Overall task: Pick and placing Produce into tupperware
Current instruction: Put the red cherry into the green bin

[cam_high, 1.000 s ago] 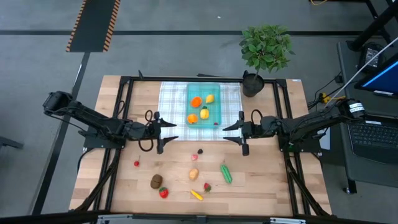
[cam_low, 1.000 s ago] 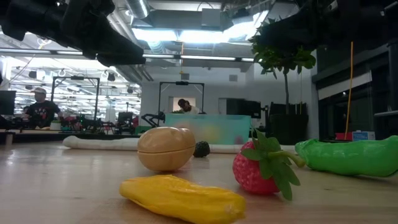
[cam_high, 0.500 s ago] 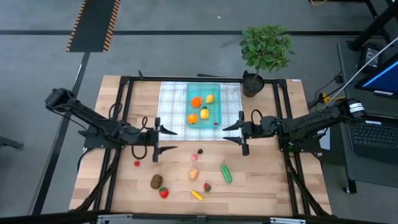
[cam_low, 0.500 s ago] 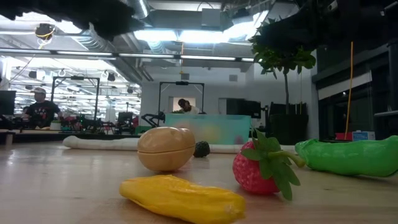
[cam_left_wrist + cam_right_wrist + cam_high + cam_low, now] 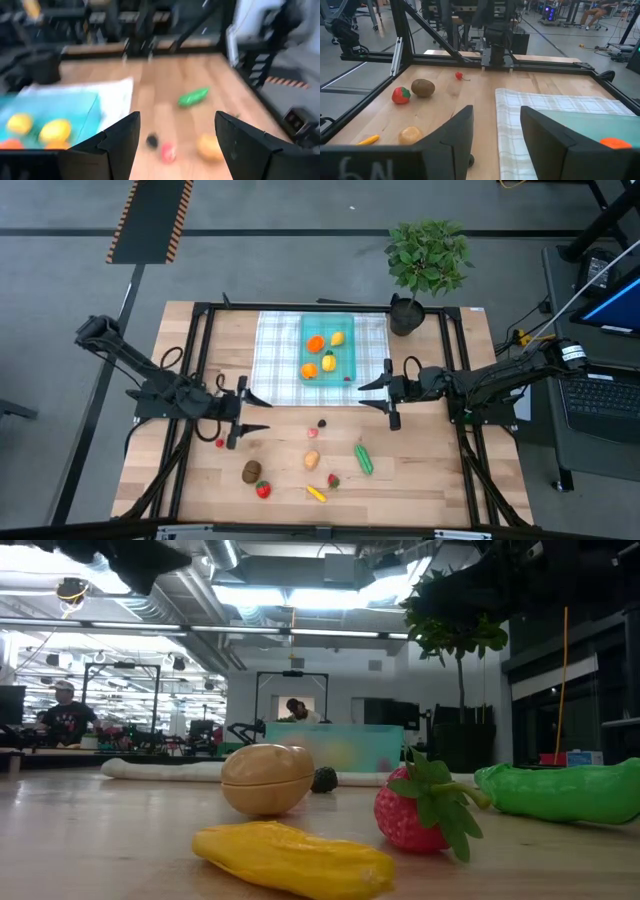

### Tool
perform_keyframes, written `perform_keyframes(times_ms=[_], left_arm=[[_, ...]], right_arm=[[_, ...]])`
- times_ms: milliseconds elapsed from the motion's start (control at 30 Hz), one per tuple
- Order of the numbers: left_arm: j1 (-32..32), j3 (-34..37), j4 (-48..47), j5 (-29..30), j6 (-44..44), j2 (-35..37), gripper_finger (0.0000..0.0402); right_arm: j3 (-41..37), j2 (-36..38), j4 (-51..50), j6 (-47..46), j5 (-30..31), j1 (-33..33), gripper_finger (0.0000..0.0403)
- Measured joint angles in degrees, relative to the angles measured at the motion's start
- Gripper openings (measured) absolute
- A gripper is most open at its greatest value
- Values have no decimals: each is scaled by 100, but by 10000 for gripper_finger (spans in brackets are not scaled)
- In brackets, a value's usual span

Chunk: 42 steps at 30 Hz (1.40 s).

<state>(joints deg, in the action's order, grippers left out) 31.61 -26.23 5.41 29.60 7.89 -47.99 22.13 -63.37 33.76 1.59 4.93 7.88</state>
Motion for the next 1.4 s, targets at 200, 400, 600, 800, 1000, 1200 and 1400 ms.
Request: perform_keyframes(times_ms=[200,400,600,800,1000,1200,1400], left_arm=[[60,-1008,-2251,163,1188,-153,247],[58,-1554,-3910,-96,2305,-626,247],[58,-1585,-4417,-1005,3678,-1083,247],[58,-1585,-4994,-1789,5286,-1250,247],[147,-1585,-5674,-2392,7299,-1252,247],[456,-1587,-6072,-2420,8413,-1393,247],[781,-1588,-6067,-2421,8985,-1802,247]], right_arm=[[0,0,1,-1,0,0,165],[0,0,0,-1,0,0,165],[0,0,2,0,0,0,165],[0,0,3,-1,0,0,165],[2,0,2,-1,0,0,165],[2,0,-50,-1,1,0,165],[4,0,-141,0,1,0,165]])
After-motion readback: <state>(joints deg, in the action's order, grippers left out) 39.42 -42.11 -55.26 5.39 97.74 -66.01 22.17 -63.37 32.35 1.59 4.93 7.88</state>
